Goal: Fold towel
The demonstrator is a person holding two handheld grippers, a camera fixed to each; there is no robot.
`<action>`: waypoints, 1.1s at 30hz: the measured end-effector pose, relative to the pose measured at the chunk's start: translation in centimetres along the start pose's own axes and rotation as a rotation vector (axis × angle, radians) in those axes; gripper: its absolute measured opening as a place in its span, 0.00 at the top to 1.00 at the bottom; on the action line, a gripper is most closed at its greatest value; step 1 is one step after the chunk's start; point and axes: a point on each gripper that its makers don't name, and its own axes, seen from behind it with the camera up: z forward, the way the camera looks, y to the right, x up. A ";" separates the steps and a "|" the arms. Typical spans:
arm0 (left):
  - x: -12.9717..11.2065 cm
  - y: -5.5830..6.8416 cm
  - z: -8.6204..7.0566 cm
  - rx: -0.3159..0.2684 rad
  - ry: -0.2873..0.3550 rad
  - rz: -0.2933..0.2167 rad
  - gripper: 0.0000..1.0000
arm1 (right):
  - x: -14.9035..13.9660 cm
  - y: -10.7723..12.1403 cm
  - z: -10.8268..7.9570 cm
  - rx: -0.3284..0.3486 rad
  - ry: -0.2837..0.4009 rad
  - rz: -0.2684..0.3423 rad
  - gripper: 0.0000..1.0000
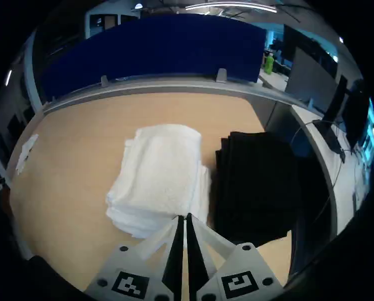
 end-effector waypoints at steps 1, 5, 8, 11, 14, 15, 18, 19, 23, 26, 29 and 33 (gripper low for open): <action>0.0 0.0 0.0 0.000 -0.001 0.002 0.04 | -0.3 0.1 0.2 -0.006 -0.005 0.009 0.97; 0.0 0.2 0.0 0.001 -0.003 0.011 0.05 | -1.1 0.4 1.2 -0.030 -0.023 0.036 0.97; -0.1 0.3 0.0 0.002 -0.005 0.016 0.04 | -1.7 0.4 2.0 -0.041 -0.042 0.050 0.97; -0.3 0.3 0.1 0.003 -0.008 0.019 0.05 | -2.3 0.5 2.7 -0.051 -0.058 0.058 0.97; -0.5 0.4 0.1 0.005 -0.010 0.021 0.05 | -2.6 0.5 3.2 -0.062 -0.063 0.066 0.97; -0.6 0.4 0.1 0.005 -0.011 0.022 0.05 | -2.6 0.5 3.3 -0.065 -0.063 0.069 0.97; -0.7 0.4 0.2 0.006 -0.014 0.024 0.05 | -2.7 0.5 3.5 -0.071 -0.059 0.087 0.97; -0.7 0.4 0.2 0.006 -0.014 0.024 0.05 | -2.7 0.5 3.5 -0.072 -0.055 0.094 0.97; -0.7 0.3 0.2 0.005 -0.015 0.026 0.05 | -2.6 0.4 3.1 -0.075 -0.033 0.110 0.95; -0.6 0.3 0.2 0.005 -0.012 0.025 0.05 | -2.6 0.4 2.4 -0.086 -0.009 0.114 0.91; -0.4 0.2 0.2 0.003 -0.010 0.023 0.05 | -2.7 0.3 1.8 -0.094 0.008 0.114 0.84; -0.3 0.2 0.1 0.000 -0.009 0.022 0.05 | -2.6 0.0 1.3 -0.091 0.031 0.107 0.70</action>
